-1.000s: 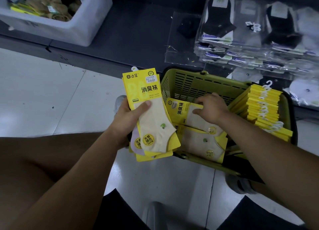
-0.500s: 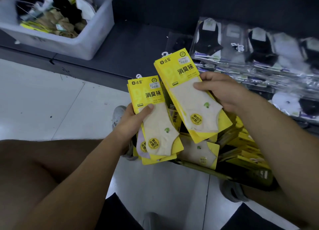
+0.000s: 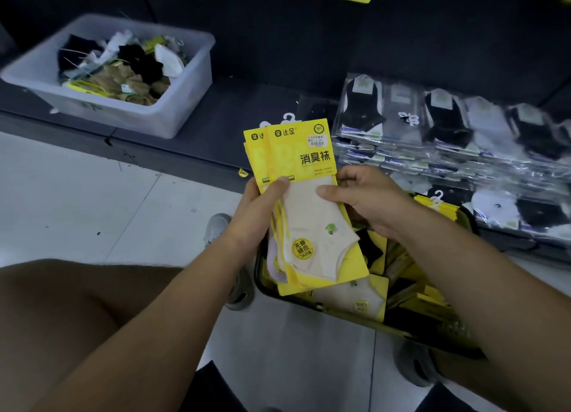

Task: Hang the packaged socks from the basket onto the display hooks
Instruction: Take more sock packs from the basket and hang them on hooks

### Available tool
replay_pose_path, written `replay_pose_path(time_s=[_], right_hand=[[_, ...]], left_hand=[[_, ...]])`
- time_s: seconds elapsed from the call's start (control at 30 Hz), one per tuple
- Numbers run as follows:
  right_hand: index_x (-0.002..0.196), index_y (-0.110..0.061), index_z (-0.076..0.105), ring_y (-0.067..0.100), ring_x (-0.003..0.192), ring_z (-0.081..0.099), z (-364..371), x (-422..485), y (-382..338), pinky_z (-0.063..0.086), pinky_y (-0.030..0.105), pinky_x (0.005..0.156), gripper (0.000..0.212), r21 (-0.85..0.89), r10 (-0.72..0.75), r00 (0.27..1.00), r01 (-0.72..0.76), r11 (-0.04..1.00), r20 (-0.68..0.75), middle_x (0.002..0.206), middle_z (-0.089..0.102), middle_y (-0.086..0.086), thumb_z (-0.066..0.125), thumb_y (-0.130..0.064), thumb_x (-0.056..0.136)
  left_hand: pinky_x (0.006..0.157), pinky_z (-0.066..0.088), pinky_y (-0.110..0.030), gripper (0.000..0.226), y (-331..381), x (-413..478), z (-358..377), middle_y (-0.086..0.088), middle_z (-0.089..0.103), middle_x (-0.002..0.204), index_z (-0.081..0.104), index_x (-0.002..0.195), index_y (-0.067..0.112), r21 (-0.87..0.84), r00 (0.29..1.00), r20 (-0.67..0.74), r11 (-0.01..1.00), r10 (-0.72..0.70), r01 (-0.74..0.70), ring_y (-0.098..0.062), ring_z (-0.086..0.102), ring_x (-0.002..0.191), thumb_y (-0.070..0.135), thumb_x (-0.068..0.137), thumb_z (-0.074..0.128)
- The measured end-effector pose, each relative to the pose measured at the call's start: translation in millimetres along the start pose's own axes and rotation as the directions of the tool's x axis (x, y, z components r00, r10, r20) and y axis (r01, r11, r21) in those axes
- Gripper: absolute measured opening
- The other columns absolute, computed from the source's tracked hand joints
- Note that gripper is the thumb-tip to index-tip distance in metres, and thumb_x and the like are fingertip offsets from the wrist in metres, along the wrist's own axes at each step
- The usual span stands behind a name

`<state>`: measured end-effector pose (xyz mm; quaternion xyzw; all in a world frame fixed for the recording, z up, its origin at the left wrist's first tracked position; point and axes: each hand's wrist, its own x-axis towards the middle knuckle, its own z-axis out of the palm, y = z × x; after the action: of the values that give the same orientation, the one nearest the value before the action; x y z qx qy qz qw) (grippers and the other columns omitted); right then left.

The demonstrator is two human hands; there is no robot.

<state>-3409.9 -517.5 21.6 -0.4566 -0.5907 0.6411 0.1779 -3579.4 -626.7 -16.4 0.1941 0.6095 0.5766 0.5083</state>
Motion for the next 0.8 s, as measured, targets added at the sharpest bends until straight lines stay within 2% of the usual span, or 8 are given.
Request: replay_pose_path(time_s=[0.1, 0.17, 0.3, 0.37, 0.53, 0.6, 0.7, 0.8], right_hand=[[0.092, -0.003, 0.063, 0.030, 0.090, 0.072, 3, -8, -19, 0.055, 0.052, 0.087, 0.037, 0.017, -0.098, 0.990, 0.100, 0.995, -0.097, 0.095, 0.075, 0.016, 0.078, -0.036, 0.084], [0.094, 0.001, 0.061, 0.035, 0.094, 0.070, 3, -12, -33, 0.051, 0.057, 0.092, 0.041, 0.016, -0.166, 0.977, 0.169, 0.985, -0.135, 0.099, 0.073, 0.021, 0.074, -0.038, 0.088], [0.089, -0.021, 0.069, 0.022, 0.093, 0.073, -7, -10, -68, 0.058, 0.038, 0.080, 0.010, 0.025, -0.282, 0.948, 0.288, 0.957, -0.149, 0.096, 0.077, 0.005, 0.070, -0.031, 0.092], [0.083, -0.027, 0.071, 0.017, 0.089, 0.074, -16, -7, -92, 0.057, 0.030, 0.076, 0.010, 0.057, -0.329, 0.932, 0.341, 0.938, -0.152, 0.094, 0.078, 0.002, 0.070, -0.028, 0.092], [0.076, -0.030, 0.072, 0.013, 0.075, 0.072, -42, -2, -157, 0.054, 0.025, 0.061, 0.014, 0.061, -0.453, 0.872, 0.470, 0.880, -0.187, 0.089, 0.077, 0.004, 0.073, -0.026, 0.089], [0.077, -0.032, 0.072, 0.017, 0.080, 0.074, -54, 0, -177, 0.054, 0.030, 0.066, 0.012, 0.036, -0.489, 0.850, 0.504, 0.863, -0.197, 0.092, 0.078, 0.004, 0.074, -0.028, 0.088], [0.087, -0.026, 0.070, 0.022, 0.089, 0.075, -69, 5, -204, 0.058, 0.040, 0.075, 0.007, -0.020, -0.543, 0.811, 0.552, 0.833, -0.218, 0.097, 0.077, 0.005, 0.075, -0.029, 0.087], [0.097, -0.019, 0.067, 0.018, 0.090, 0.075, -76, 13, -229, 0.062, 0.037, 0.075, 0.021, -0.054, -0.598, 0.746, 0.612, 0.789, -0.292, 0.097, 0.077, 0.000, 0.074, -0.036, 0.087]], left_hand=[[0.099, 0.060, -0.046, 0.059, 26, 3, 5, 0.005, 0.078, 0.122, 0.064, 0.126, 0.029, 0.071, 0.997, -0.001, 0.995, 0.072, -0.072, -0.019, 0.076, 0.112, 0.054, 0.073, 0.075], [0.091, 0.061, -0.040, 0.066, 46, 5, 8, 0.007, 0.080, 0.118, 0.066, 0.124, 0.030, 0.105, 0.989, 0.033, 0.983, 0.145, -0.148, -0.018, 0.077, 0.109, 0.061, 0.067, 0.076], [0.099, 0.059, -0.047, 0.078, 99, 11, 15, 0.006, 0.077, 0.127, 0.060, 0.137, 0.025, 0.159, 0.957, 0.135, 0.948, 0.258, -0.277, -0.018, 0.076, 0.114, 0.064, 0.073, 0.079], [0.104, 0.057, -0.053, 0.084, 129, 15, 23, 0.002, 0.075, 0.131, 0.057, 0.141, 0.022, 0.156, 0.936, 0.169, 0.929, 0.310, -0.336, -0.021, 0.074, 0.118, 0.064, 0.073, 0.081], [0.095, 0.063, -0.043, 0.073, 190, 27, 56, 0.008, 0.078, 0.122, 0.060, 0.134, 0.027, 0.135, 0.873, 0.171, 0.867, 0.456, -0.479, -0.012, 0.077, 0.109, 0.061, 0.074, 0.081], [0.088, 0.063, -0.036, 0.064, 205, 33, 69, 0.012, 0.079, 0.116, 0.060, 0.130, 0.029, 0.091, 0.855, 0.171, 0.856, 0.489, -0.508, -0.009, 0.078, 0.105, 0.057, 0.076, 0.081], [0.087, 0.062, -0.036, 0.071, 222, 41, 83, 0.013, 0.079, 0.115, 0.060, 0.127, 0.032, 0.037, 0.838, 0.171, 0.847, 0.518, -0.531, -0.010, 0.077, 0.106, 0.063, 0.068, 0.083], [0.091, 0.061, -0.038, 0.073, 234, 51, 95, 0.012, 0.078, 0.118, 0.061, 0.128, 0.034, 0.037, 0.818, 0.187, 0.828, 0.544, -0.560, -0.010, 0.077, 0.108, 0.064, 0.065, 0.082]])
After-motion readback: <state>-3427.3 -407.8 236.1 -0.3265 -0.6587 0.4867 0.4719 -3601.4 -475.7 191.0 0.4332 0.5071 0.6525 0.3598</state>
